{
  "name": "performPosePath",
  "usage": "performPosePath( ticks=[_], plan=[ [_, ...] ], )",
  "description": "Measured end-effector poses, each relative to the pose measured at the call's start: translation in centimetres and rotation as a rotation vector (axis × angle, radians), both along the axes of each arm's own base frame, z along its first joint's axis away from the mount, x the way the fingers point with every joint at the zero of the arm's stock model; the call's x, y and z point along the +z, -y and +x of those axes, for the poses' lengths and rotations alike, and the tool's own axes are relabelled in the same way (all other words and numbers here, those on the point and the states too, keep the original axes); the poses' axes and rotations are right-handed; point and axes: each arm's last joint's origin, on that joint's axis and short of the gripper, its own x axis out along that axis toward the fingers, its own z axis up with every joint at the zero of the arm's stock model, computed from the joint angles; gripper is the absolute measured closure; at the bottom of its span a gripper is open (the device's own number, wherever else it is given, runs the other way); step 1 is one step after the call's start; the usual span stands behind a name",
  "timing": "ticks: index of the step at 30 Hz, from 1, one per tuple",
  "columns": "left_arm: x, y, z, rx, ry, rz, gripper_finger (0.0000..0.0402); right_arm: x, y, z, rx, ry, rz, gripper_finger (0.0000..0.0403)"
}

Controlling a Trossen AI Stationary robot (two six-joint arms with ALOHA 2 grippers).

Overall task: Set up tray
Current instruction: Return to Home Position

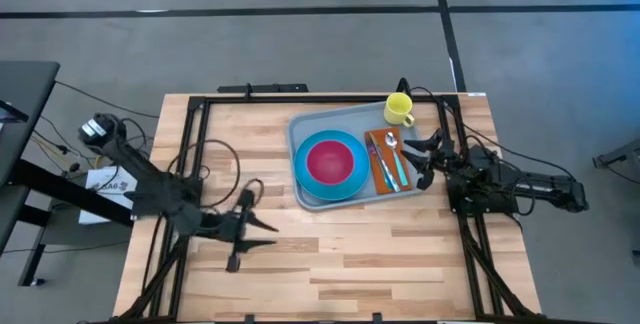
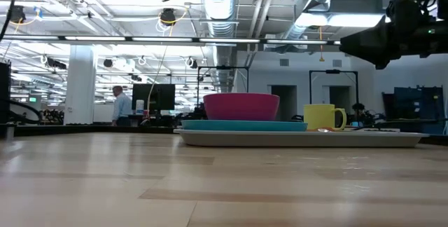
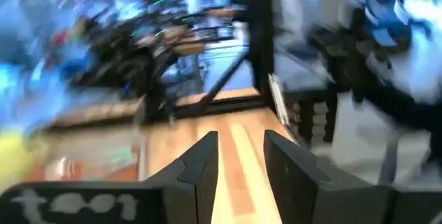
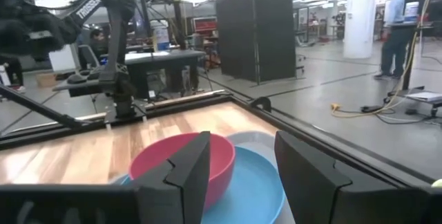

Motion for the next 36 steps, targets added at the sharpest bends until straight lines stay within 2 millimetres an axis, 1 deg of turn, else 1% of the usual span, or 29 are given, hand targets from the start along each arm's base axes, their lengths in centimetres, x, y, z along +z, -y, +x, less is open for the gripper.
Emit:
performPosePath(
  ticks=[2, 3, 5, 7, 9, 12, 14, 16, 19, 23, 26, 29, 31, 33, 36],
  plan=[
    [-0.3, -0.8, 1.0, -0.044, 0.008, 0.165, 0.0294, 0.0, 0.0, 0.0, -0.004, 0.002, 0.0, 0.0249],
    [-0.3, -1.5, 1.4, -0.013, 0.002, 0.215, 0.0294, 0.0, 0.1, 0.0, -0.007, 0.002, 0.0, 0.0249],
    [-0.1, -3.3, 1.8, 0.099, -0.024, 0.249, 0.0294, 0.0, 0.1, 0.0, -0.009, 0.002, 0.0, 0.0249],
    [0.3, -5.3, 1.5, 0.196, -0.064, 0.247, 0.0294, 0.0, 0.1, 0.0, -0.009, 0.002, 0.0, 0.0249],
    [1.1, -7.2, 0.6, 0.24, -0.087, 0.205, 0.0294, 0.0, 0.1, 0.0, -0.008, 0.002, 0.0, 0.0249],
    [2.5, -9.4, -1.7, 0.233, -0.073, 0.101, 0.0294, 0.0, 0.1, 0.0, -0.008, 0.002, 0.0, 0.0249],
    [2.5, -10.4, -3.3, 0.216, -0.05, 0.047, 0.0294, 0.0, 0.1, 0.0, -0.008, 0.001, 0.0, 0.0249],
    [1.4, -10.9, -4.4, 0.184, -0.021, 0.029, 0.0294, 0.0, 0.1, 0.0, -0.008, 0.001, 0.001, 0.0249],
    [-1.2, -11.3, -5.7, 0.142, 0.08, 0.056, 0.0294, 0.0, 0.1, 0.0, -0.008, 0.001, 0.001, 0.0249],
    [-4.2, -12.0, -7.0, 0.134, 0.271, 0.068, 0.0294, 0.0, 0.1, 0.0, -0.008, 0.001, 0.001, 0.0249],
    [-6.5, -12.4, -7.6, 0.111, 0.315, 0.058, 0.0294, 0.0, 0.1, 0.0, -0.008, 0.0, 0.001, 0.0249],
    [-6.6, -12.8, -7.7, 0.125, 0.273, 0.06, 0.0294, 0.0, 0.1, 0.0, -0.008, 0.002, 0.009, 0.0249],
    [-6.0, -13.0, -7.8, 0.129, 0.309, 0.117, 0.0294, -0.1, 0.1, 0.0, -0.008, -0.005, 0.01, 0.0249],
    [-5.9, -13.2, -8.1, 0.129, 0.331, 0.168, 0.0294, -0.1, 0.1, 0.0, -0.008, -0.004, 0.01, 0.0249],
    [-6.2, -13.5, -8.2, 0.11, 0.304, 0.2, 0.0294, -0.1, 0.1, 0.0, -0.007, -0.004, 0.01, 0.0249]
  ],
)
